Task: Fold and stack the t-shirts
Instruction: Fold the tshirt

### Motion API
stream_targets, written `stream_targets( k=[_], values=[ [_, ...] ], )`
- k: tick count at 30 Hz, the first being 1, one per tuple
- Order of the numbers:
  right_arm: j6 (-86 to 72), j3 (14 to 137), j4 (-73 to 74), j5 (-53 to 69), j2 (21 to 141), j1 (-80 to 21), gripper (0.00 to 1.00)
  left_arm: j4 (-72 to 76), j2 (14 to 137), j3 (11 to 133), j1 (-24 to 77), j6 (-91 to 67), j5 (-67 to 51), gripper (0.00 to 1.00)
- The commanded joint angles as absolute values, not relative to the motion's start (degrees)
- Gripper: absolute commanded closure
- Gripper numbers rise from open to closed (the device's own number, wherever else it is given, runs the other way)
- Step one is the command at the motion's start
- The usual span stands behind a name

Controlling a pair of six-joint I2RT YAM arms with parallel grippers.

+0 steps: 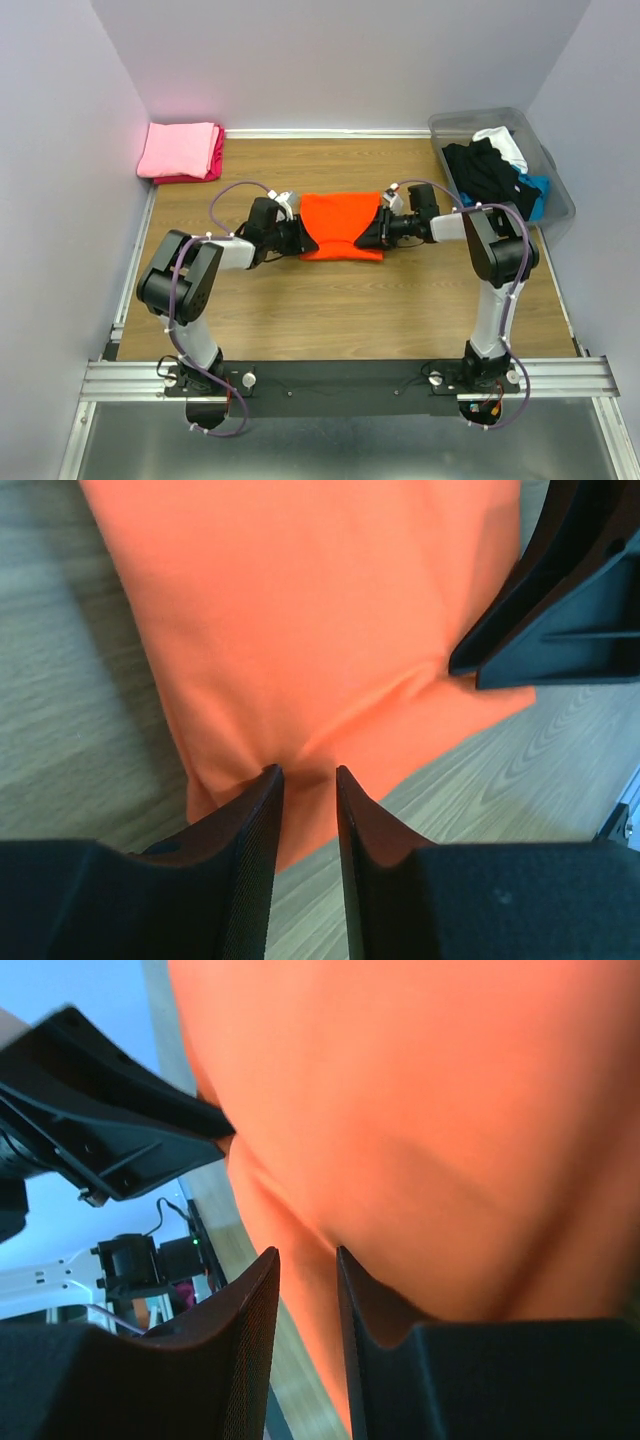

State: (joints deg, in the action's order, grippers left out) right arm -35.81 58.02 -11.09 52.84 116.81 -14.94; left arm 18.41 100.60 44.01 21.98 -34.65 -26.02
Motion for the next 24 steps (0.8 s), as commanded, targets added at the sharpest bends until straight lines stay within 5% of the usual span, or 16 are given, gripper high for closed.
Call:
stream_targets(
  k=[1, 4, 9, 15, 24],
  values=[
    [-32.2, 55.2, -11.3, 50.4, 117.7, -10.7, 0.63, 16.8, 98.5, 40.1, 21.8, -35.9, -24.3, 0.64],
    [-32.6, 55.5, -11.2, 51.3, 114.0, -10.7, 0.62, 16.0, 94.1, 38.8, 21.9, -36.0, -23.9, 0.61],
    [-35.5, 57.3, -11.0, 52.4, 107.8, -14.0, 0.62, 12.0, 83.6, 39.6, 21.9, -33.8, -20.3, 0.32],
    [-38.9, 59.9, -11.7, 51.8, 105.0, -21.3, 0.61, 7.9, 72.9, 39.9, 21.9, -30.7, -11.3, 0.12],
    [-48.2, 58.0, -27.2, 48.0, 116.8, -27.6, 0.59, 2.8, 65.5, 37.7, 21.9, -28.0, -3.0, 0.03]
  ],
)
